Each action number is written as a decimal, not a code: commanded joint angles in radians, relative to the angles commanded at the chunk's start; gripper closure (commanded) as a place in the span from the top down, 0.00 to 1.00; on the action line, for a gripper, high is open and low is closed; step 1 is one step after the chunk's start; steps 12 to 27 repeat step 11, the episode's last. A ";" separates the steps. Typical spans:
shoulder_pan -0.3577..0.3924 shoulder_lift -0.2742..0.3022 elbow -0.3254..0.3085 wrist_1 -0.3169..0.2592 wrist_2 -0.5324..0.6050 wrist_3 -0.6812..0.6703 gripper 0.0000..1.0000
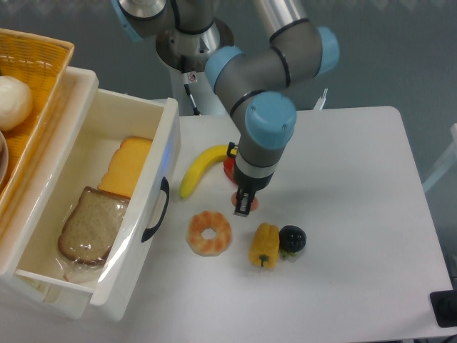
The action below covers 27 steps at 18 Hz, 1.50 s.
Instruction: Pick up the egg
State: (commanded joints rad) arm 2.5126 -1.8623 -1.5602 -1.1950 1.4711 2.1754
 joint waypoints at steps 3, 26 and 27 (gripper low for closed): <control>0.006 0.000 0.035 0.000 -0.002 -0.083 0.32; 0.006 0.000 0.055 0.002 -0.002 -0.155 0.32; 0.006 0.000 0.055 0.002 -0.002 -0.155 0.32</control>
